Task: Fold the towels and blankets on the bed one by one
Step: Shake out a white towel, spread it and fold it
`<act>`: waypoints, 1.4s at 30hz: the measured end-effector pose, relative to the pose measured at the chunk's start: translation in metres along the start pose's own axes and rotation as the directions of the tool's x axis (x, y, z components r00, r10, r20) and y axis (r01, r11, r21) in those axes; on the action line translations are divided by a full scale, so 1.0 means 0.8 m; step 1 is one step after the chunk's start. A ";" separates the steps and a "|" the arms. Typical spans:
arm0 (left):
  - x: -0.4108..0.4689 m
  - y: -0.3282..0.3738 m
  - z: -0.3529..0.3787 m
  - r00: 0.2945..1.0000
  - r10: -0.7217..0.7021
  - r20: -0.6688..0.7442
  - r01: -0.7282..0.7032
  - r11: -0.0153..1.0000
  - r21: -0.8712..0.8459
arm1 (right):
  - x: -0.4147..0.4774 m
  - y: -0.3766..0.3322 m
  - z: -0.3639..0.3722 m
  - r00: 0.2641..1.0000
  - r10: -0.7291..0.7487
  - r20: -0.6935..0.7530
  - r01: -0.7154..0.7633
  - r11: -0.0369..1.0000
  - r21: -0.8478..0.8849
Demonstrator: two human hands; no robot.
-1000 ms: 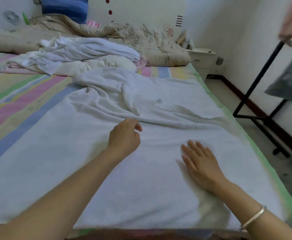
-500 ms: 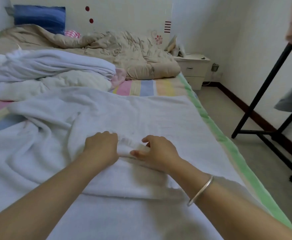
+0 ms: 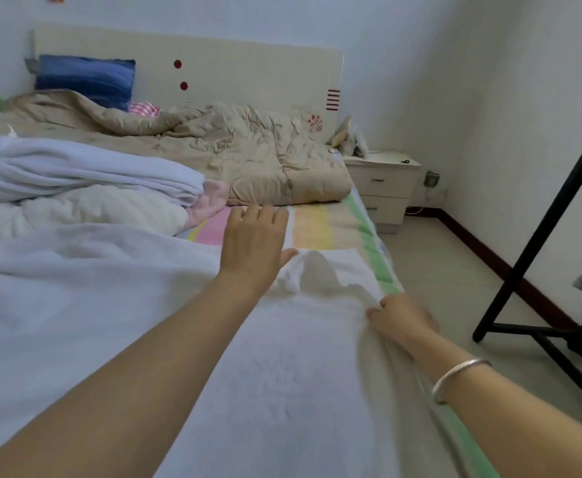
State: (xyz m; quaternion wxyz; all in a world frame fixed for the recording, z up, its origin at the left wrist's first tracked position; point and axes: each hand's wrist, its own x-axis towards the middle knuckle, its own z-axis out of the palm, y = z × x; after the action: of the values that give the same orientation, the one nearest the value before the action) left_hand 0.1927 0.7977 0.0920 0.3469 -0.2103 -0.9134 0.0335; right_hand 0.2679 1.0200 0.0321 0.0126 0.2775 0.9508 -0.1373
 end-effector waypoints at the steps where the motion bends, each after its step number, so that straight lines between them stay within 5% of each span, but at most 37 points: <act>1: -0.006 0.000 0.016 0.999 -0.011 0.047 0.013 0.999 -0.036 | 0.007 0.002 0.001 0.999 -0.004 0.042 0.005 1.000 -0.026; 5: -0.048 -0.038 0.086 0.963 -0.085 0.254 0.112 0.989 -0.096 | 0.032 -0.024 0.001 0.979 -0.201 0.017 0.202 0.979 -0.020; 10: -0.067 -0.064 0.121 0.858 -0.168 0.485 0.287 0.941 -0.182 | 0.064 -0.082 0.018 0.870 -0.492 -0.024 0.493 0.870 -0.002; 13: -0.050 -0.067 0.120 0.806 -0.078 0.587 0.229 0.955 -0.188 | 0.091 -0.099 0.029 0.725 -0.681 -0.106 0.670 0.732 -0.123; 15: -0.035 -0.076 0.117 0.755 -0.048 0.654 0.197 0.968 -0.155 | 0.104 -0.103 0.032 0.713 -0.681 -0.167 0.689 0.724 -0.011; 18: -0.013 -0.094 0.108 0.704 -0.076 0.706 0.159 0.986 -0.052 | 0.123 -0.098 0.021 0.826 -0.525 -0.205 0.563 0.768 0.305; 23: 0.039 -0.099 0.121 0.913 -0.256 0.318 0.284 0.958 -0.046 | 0.189 -0.077 -0.031 0.960 -0.082 -0.269 0.245 0.715 0.654; 28: 0.044 -0.069 0.191 0.907 -0.275 0.319 0.262 0.961 0.086 | 0.238 -0.071 -0.016 0.999 -0.046 0.012 0.037 0.906 0.423; 32: 0.003 -0.060 0.242 0.952 -0.244 0.182 0.264 0.960 -0.092 | 0.255 -0.071 0.027 0.993 0.102 0.051 -0.114 0.900 0.421; 42: 0.009 -0.061 0.233 0.983 -0.168 0.067 0.168 0.986 0.016 | 0.239 -0.095 0.002 0.990 0.010 0.144 -0.041 0.976 0.215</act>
State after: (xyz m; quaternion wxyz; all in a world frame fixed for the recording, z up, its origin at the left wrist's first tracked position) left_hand 0.0499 0.7721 -0.0347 0.3182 -0.1295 -0.9390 0.0159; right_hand 0.0663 1.0583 0.0305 0.0517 0.2787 0.9232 -0.2596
